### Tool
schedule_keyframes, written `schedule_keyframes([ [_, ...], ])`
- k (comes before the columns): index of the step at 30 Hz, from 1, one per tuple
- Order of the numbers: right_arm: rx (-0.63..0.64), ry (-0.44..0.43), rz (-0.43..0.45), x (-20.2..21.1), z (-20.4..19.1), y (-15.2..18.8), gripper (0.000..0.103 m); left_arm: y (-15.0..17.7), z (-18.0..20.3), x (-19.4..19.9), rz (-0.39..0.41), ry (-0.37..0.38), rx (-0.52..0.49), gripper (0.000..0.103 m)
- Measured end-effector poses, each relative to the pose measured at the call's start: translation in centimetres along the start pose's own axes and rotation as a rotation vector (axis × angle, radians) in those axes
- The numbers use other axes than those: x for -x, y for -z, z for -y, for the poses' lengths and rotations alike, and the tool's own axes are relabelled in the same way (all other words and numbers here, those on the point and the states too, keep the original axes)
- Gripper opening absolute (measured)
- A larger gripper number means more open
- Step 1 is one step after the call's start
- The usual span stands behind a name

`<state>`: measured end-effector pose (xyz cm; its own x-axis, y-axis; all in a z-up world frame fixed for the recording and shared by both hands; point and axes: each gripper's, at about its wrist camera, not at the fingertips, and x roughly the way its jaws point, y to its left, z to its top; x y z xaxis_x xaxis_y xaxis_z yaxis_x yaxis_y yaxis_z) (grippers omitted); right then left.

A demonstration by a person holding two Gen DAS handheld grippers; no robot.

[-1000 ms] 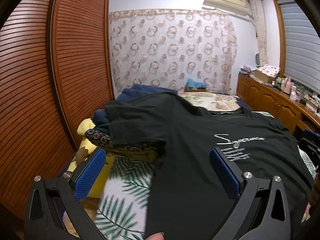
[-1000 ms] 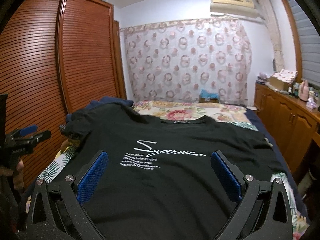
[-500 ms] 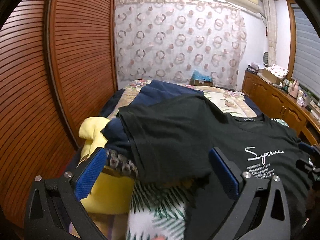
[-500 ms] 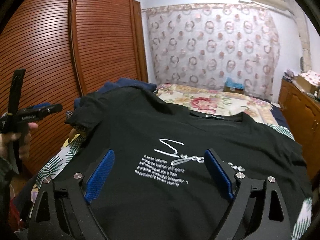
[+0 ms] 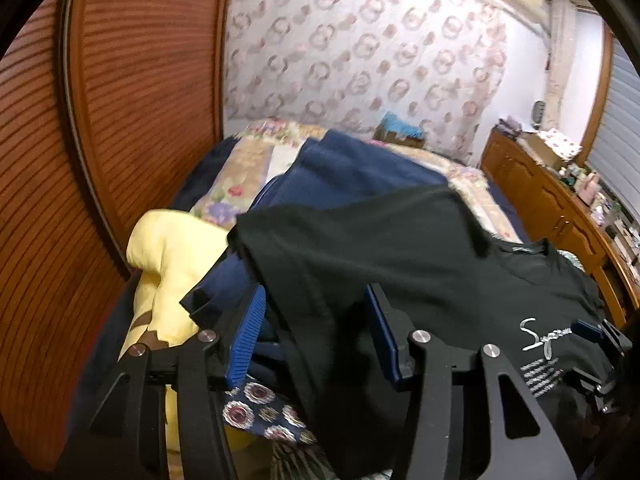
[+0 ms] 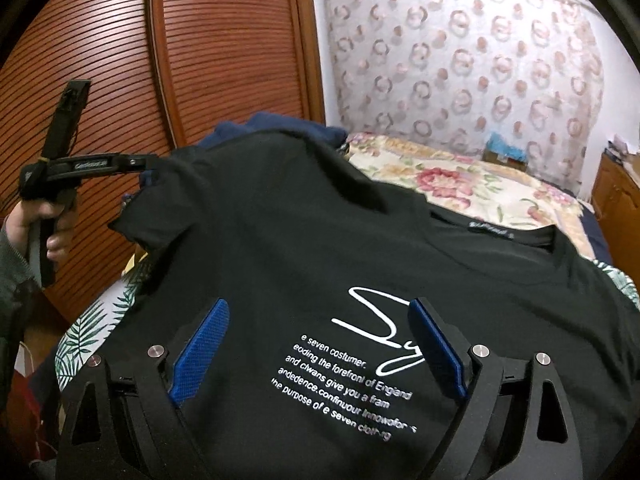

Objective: Fold small clothes
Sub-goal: 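Grasp the black T-shirt's side edge with the left gripper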

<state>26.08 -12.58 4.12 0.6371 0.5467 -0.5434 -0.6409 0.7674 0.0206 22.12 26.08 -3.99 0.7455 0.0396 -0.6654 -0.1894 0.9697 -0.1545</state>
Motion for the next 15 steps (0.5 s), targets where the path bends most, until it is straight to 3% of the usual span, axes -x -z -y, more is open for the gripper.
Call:
schedule_keyframes([
  [10,-0.008,-0.025,-0.002,-0.2,0.7,-0.5,0.092,-0.6,0.1,-1.3,-0.043,0.023,-0.007,0.052],
  [11,-0.007,-0.025,0.002,-0.3,0.5,-0.3,0.092,-0.6,0.3,-1.3,-0.042,0.03,-0.02,0.046],
  [12,-0.007,-0.026,0.003,-0.3,0.4,-0.3,0.092,-0.6,0.4,-1.3,-0.043,0.033,-0.025,0.031],
  [15,-0.007,-0.025,0.008,-0.3,0.1,-0.2,0.092,-0.9,0.0,-1.4,-0.041,0.016,-0.033,0.008],
])
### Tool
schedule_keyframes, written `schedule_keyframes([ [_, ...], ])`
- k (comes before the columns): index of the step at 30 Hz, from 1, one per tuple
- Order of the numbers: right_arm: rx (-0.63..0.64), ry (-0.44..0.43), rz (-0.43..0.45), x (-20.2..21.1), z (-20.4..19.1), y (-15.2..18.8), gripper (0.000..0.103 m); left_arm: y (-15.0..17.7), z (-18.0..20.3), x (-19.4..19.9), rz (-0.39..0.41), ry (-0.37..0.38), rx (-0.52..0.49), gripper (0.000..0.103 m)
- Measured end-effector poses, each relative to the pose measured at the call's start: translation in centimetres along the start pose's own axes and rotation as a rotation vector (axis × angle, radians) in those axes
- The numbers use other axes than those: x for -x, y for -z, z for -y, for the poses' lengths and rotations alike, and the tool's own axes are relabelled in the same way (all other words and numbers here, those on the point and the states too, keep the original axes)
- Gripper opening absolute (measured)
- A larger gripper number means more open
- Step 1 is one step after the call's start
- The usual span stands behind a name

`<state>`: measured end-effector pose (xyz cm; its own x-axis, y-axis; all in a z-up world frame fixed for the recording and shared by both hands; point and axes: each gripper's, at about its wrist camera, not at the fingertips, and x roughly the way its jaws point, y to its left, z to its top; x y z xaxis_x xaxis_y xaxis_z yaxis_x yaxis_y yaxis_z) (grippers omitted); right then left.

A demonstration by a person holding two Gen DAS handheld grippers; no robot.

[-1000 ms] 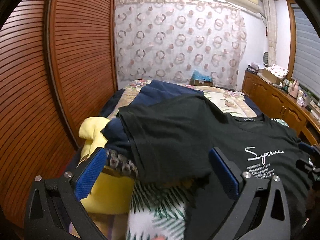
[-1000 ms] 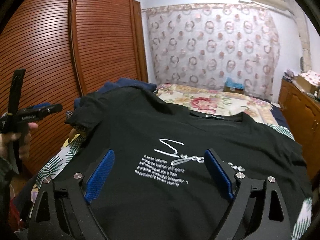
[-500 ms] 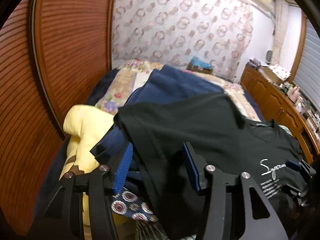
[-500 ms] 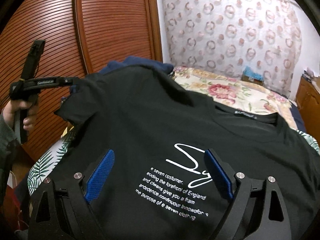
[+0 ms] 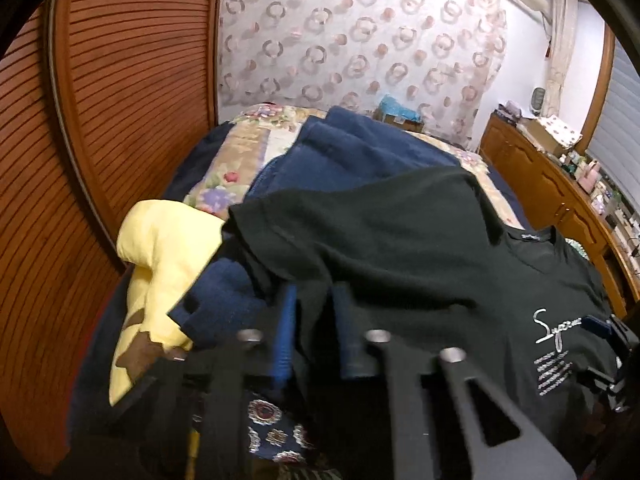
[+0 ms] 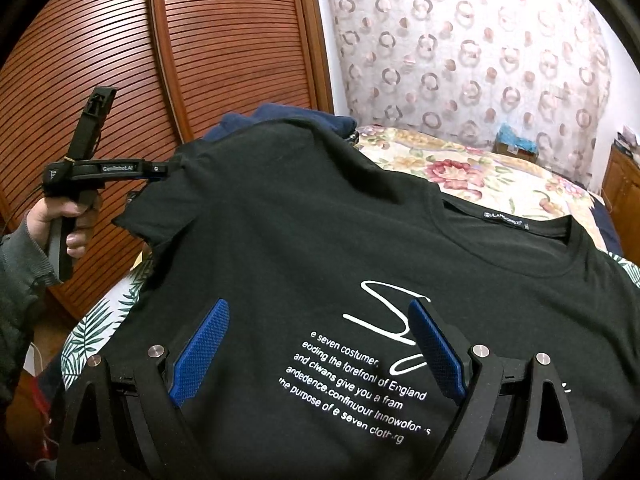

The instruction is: Fold small clothes

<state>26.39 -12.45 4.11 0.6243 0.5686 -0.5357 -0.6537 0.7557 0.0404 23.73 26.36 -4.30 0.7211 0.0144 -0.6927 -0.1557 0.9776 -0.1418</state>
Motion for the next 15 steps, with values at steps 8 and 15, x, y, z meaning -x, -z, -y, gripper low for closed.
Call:
schedule_keyframes([
  [8,-0.01,0.01,0.014,1.1,0.0,0.5,0.092,-1.7,3.6,3.9,0.108,0.049,-0.091,0.004],
  [15,-0.049,0.064,0.052,3.3,1.0,0.9,0.092,-4.6,12.3,4.9,0.124,0.215,-0.243,0.003],
])
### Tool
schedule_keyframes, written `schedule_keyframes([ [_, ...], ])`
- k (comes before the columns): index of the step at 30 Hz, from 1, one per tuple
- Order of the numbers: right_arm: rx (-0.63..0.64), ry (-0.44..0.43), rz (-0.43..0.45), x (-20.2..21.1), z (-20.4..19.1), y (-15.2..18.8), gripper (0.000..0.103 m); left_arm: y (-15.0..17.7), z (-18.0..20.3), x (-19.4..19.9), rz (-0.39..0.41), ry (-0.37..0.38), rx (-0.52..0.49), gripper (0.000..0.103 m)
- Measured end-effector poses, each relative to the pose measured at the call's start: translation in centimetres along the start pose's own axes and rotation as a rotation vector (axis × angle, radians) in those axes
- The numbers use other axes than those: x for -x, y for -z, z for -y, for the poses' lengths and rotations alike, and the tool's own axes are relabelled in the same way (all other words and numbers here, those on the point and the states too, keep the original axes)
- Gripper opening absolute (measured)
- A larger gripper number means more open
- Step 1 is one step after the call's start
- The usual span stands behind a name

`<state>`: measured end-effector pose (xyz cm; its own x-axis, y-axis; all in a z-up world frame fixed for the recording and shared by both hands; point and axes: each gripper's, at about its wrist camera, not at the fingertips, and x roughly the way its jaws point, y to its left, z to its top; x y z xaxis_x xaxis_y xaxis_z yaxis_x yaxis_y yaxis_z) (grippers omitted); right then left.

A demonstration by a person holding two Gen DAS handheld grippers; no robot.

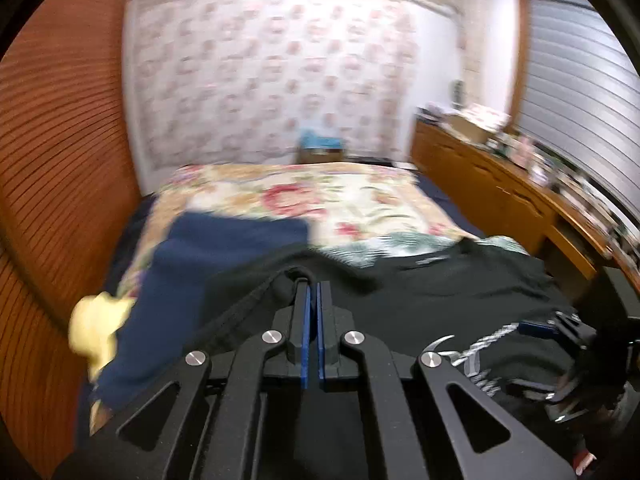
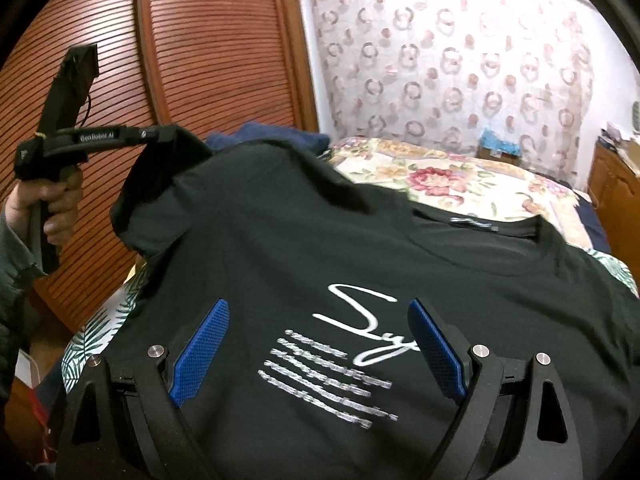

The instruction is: Fold small clothes

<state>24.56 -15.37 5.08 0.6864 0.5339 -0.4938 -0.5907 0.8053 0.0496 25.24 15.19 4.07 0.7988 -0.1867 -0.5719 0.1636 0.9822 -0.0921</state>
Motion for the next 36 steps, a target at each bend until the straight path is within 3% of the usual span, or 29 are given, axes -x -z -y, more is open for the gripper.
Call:
schedule_keyframes([
  [4,-0.033,0.055,0.025,1.7,0.9,0.5,0.092,-2.4,5.8,-2.2,-0.057,0.107,-0.099,0.004],
  [9,-0.104,0.112,0.036,3.0,2.2,1.8,0.092,-2.6,9.5,-2.5,-0.065,0.15,-0.2,0.045],
  [10,-0.113,0.121,0.033,2.9,2.2,1.9,0.092,-2.5,9.3,-2.0,-0.056,0.151,-0.2,0.047],
  [12,-0.118,0.137,0.03,2.9,1.9,2.2,0.092,-2.4,8.5,-1.3,-0.045,0.142,-0.184,0.074],
  [14,-0.114,0.143,0.028,2.6,1.4,1.9,0.092,-1.7,7.6,-0.5,-0.037,0.12,-0.156,0.079],
  [21,-0.081,0.052,0.005,-0.1,-0.8,-0.4,0.09,3.9,3.5,-0.5,-0.097,-0.018,-0.097,0.079],
  [23,-0.058,0.021,-0.007,-1.6,-1.9,-1.2,0.084,5.7,2.7,-0.8,-0.127,-0.007,-0.069,0.079],
  [27,-0.024,-0.093,-0.071,-6.6,-4.5,-2.7,0.06,8.3,2.9,-1.6,-0.171,0.039,-0.035,0.064],
  [29,-0.002,-0.132,-0.137,-10.3,-5.8,-3.4,0.057,9.3,3.5,-2.1,-0.189,0.061,-0.023,0.056],
  [33,0.039,-0.13,-0.231,-16.3,-8.1,-3.8,0.045,10.0,4.6,-3.6,-0.207,0.064,-0.04,0.056],
  [35,0.054,-0.148,-0.261,-18.0,-9.0,-4.1,0.036,10.0,5.0,-4.5,-0.215,0.035,-0.057,0.054],
  [36,0.07,-0.161,-0.279,-18.9,-10.0,-4.0,0.027,9.9,5.3,-4.8,-0.213,0.024,-0.075,0.053],
])
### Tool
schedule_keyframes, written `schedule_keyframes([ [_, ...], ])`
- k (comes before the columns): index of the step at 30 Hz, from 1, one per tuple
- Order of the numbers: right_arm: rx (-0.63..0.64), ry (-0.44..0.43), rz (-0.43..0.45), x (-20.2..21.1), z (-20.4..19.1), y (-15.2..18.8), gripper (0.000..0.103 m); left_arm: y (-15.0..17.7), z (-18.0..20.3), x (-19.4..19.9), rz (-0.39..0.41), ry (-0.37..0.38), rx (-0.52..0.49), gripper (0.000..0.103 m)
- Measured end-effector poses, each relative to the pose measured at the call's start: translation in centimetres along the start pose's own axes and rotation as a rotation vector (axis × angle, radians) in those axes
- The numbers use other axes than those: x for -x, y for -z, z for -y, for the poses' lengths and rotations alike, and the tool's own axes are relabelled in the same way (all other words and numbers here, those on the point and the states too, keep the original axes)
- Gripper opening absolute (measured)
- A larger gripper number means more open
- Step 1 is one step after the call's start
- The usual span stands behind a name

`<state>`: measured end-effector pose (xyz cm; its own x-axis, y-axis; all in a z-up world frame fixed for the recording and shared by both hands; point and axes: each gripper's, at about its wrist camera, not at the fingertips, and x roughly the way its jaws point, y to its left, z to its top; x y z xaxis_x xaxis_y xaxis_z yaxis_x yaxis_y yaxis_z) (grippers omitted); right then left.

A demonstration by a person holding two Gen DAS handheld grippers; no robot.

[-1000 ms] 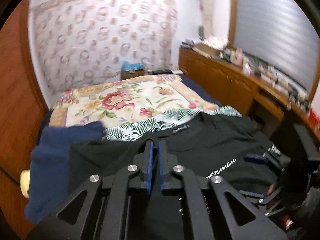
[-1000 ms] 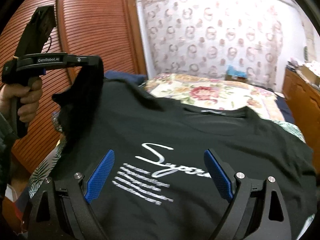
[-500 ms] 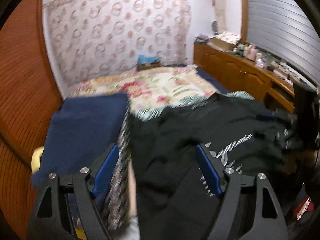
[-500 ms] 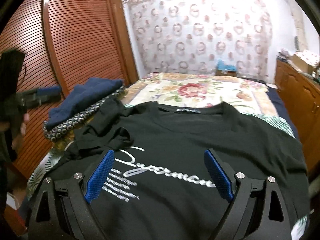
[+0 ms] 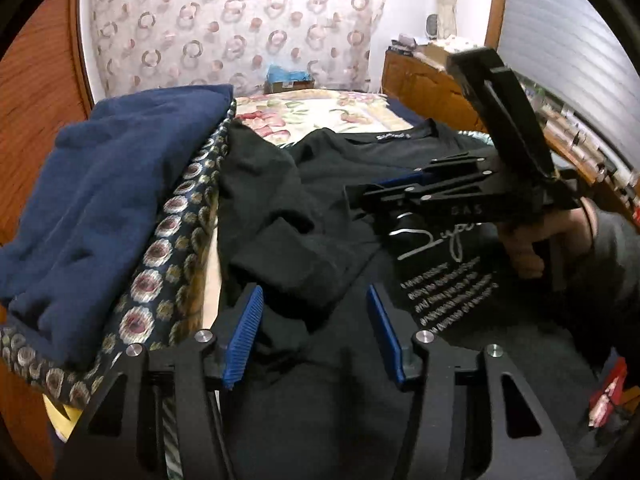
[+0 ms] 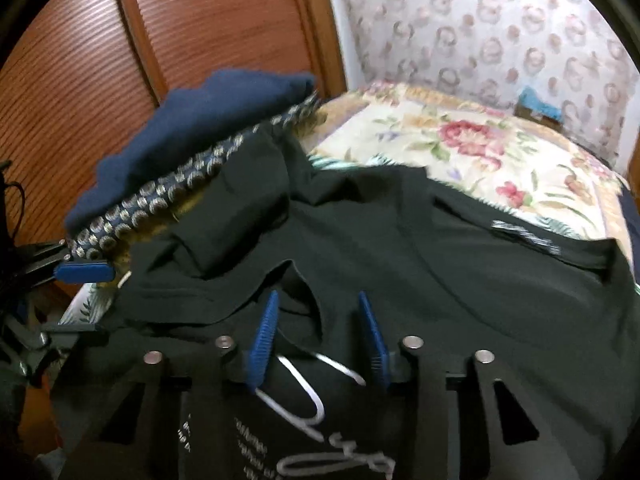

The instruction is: Fold small clothes

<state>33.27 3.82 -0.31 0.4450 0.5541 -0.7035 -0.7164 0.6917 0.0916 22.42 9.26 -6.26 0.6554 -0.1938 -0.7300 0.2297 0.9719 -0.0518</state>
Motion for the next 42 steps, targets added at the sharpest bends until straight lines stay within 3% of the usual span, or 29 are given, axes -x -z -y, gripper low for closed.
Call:
schedule_keyframes([
  [1,0.01,-0.003,-0.005,-0.5,-0.4,-0.2,0.013,-0.1,0.3,-0.3,-0.001,-0.019,-0.02,0.051],
  [2,0.018,-0.009,-0.004,-1.0,-0.7,-0.8,0.007,-0.2,0.5,-0.8,-0.009,-0.042,-0.035,0.046],
  [7,-0.013,-0.029,0.149,0.0,-2.4,-2.6,0.001,-0.4,0.3,-2.1,-0.045,-0.109,-0.045,0.027],
  [9,-0.017,-0.006,0.196,0.8,-2.2,-2.5,0.001,-0.3,0.2,-1.8,-0.038,-0.108,-0.047,0.008],
  [10,-0.019,0.005,0.214,0.8,-2.6,-2.5,0.001,-0.3,0.1,-1.5,-0.032,-0.103,-0.043,0.006],
  [17,-0.013,0.029,0.245,1.0,-3.3,-0.8,0.001,-1.4,2.3,4.8,0.084,0.013,-0.013,0.004],
  [19,-0.017,0.022,0.267,2.6,-2.1,-1.1,0.001,-1.5,3.4,5.6,0.08,0.072,-0.016,0.004],
  [23,-0.021,0.041,0.311,8.7,3.5,2.5,0.001,-1.7,4.7,6.1,0.078,0.114,-0.02,0.004],
  [25,-0.053,0.081,0.3,8.9,4.1,3.4,0.001,-1.5,4.9,5.8,0.073,0.095,-0.037,0.015],
  [27,-0.096,0.125,0.261,8.9,4.8,4.5,0.001,-1.2,5.0,5.6,0.079,0.067,-0.046,0.035],
  [30,-0.127,0.179,0.217,8.8,5.1,5.5,0.015,-0.6,4.1,5.0,0.066,0.038,-0.037,0.049],
  [31,-0.135,0.175,0.216,8.8,5.1,5.8,0.016,-0.4,3.6,4.6,0.051,0.022,-0.031,0.052],
  [33,-0.147,0.168,0.207,8.6,4.9,6.3,0.017,0.3,3.0,3.9,0.038,-0.008,-0.028,0.073],
  [34,-0.147,0.185,0.203,8.4,4.7,6.3,0.02,0.7,2.4,3.3,0.023,-0.015,-0.024,0.078],
  [37,-0.153,0.253,0.193,8.1,4.8,5.6,0.036,1.8,0.9,1.4,-0.044,-0.045,0.002,0.08],
  [40,-0.191,0.287,0.19,7.9,5.3,4.4,0.037,2.9,-0.1,0.5,-0.06,-0.067,0.026,0.08],
  [42,-0.191,0.259,0.187,8.4,4.6,3.4,0.037,3.4,-0.4,0.1,-0.074,-0.079,0.032,0.08],
])
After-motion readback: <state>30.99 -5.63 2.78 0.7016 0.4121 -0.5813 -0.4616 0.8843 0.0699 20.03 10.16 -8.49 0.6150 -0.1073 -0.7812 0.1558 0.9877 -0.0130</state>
